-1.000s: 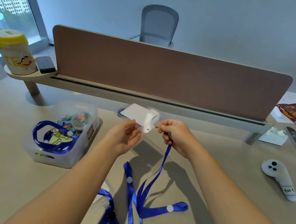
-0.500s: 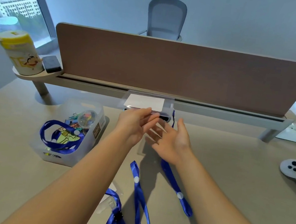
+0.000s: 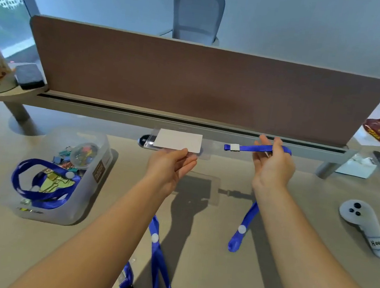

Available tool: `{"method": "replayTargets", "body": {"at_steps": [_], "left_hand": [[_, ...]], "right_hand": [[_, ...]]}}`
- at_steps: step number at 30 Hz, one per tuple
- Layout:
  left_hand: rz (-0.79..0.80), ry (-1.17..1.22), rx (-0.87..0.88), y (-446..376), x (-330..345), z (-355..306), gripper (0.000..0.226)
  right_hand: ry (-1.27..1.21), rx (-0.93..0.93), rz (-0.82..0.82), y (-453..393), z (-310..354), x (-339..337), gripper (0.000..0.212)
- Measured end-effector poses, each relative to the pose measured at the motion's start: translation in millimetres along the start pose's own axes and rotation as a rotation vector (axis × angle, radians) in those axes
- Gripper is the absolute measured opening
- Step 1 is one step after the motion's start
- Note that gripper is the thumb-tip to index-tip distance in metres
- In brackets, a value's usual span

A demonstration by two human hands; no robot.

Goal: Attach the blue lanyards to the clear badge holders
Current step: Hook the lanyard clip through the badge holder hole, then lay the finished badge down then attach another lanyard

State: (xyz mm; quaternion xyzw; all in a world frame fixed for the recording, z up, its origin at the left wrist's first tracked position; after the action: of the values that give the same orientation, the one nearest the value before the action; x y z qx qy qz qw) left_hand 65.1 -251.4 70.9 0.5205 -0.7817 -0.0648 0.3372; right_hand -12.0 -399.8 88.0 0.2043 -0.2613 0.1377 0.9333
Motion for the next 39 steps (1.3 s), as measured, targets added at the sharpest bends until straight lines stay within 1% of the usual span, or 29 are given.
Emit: {"method": "replayTargets", "body": {"at_steps": [2,4,5,7,9,12,17,19,22,23,25,26,29,31,32,34,35,37,39], "left_hand": [[0.031,0.015,0.035,-3.2,10.5,-0.2,0.012],[0.051,0.031,0.062,-5.4,15.6,-0.5,0.012],[0.049,0.038,0.064,-6.7,15.2,-0.1,0.012],[0.026,0.042,0.052,-9.8,8.3,1.6,0.012],[-0.004,0.032,0.042,-14.5,-5.2,5.4,0.013],[-0.077,-0.016,0.005,-24.6,-32.5,15.2,0.013],[-0.267,-0.077,-0.066,-52.1,-86.1,37.9,0.020],[-0.343,-0.112,-0.078,-60.8,-104.2,45.6,0.021],[-0.435,-0.155,-0.088,-70.6,-124.9,52.7,0.021],[-0.459,-0.159,-0.089,-73.2,-129.6,53.8,0.021],[-0.497,-0.160,-0.085,-77.2,-135.6,55.2,0.022],[-0.508,-0.162,-0.083,-78.8,-137.8,55.8,0.022],[-0.504,-0.173,-0.107,-80.1,-139.4,56.8,0.022],[-0.495,-0.207,-0.162,-78.3,-139.0,56.4,0.018],[-0.486,-0.242,-0.191,-76.0,-139.0,55.6,0.018],[-0.454,-0.319,-0.237,-70.1,-139.8,54.1,0.018],[-0.432,-0.361,-0.253,-66.3,-140.8,53.0,0.016],[-0.385,-0.496,-0.245,-56.2,-143.9,48.8,0.013],[-0.329,-0.779,-0.161,-45.3,-149.6,44.2,0.012]], "right_hand": [[0.063,-0.160,0.018,-5.1,20.2,4.1,0.028],[0.134,-0.262,0.033,-6.8,31.8,9.4,0.034],[0.163,-0.284,0.032,-6.6,32.9,11.2,0.034],[0.170,-0.262,0.036,-5.7,25.8,12.2,0.034],[0.124,-0.164,0.038,-6.6,9.1,9.3,0.035],[0.093,0.042,0.007,-12.4,-24.4,-0.5,0.035],[0.283,0.362,-0.039,-20.2,-88.3,-24.3,0.032],[0.312,0.434,-0.046,-24.9,-110.4,-32.4,0.030],[0.340,0.515,-0.021,-27.8,-132.2,-35.7,0.017],[0.354,0.535,-0.022,-28.2,-137.9,-35.9,0.017],[0.379,0.569,-0.039,-26.5,-146.9,-36.2,0.026],[0.396,0.583,-0.043,-25.9,-150.6,-37.0,0.026],[0.439,0.600,-0.034,-27.3,-157.5,-42.2,0.022],[0.541,0.586,0.004,-29.8,-157.6,-45.0,0.013],[0.607,0.572,0.029,-30.4,-155.9,-44.9,0.014],[0.754,0.528,0.096,-30.2,-152.2,-43.9,0.030],[0.842,0.499,0.131,-27.6,-149.9,-44.0,0.034],[1.026,0.425,0.199,-17.0,-147.0,-43.9,0.034],[1.175,0.313,0.293,-2.1,-145.8,-44.0,0.032]]}}
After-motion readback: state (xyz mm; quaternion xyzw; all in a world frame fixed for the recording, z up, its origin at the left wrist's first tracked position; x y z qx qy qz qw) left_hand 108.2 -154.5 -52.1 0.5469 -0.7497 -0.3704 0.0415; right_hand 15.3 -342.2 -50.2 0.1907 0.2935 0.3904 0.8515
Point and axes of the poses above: each hand's wrist, its own y-axis away from the middle knuckle, its own x-axis out of the palm, z = x × y, the point moved 1 cm from there along -y, towards the middle knuckle, and after that the axes turned 4 degrees about -y, right-handed, at the moved point
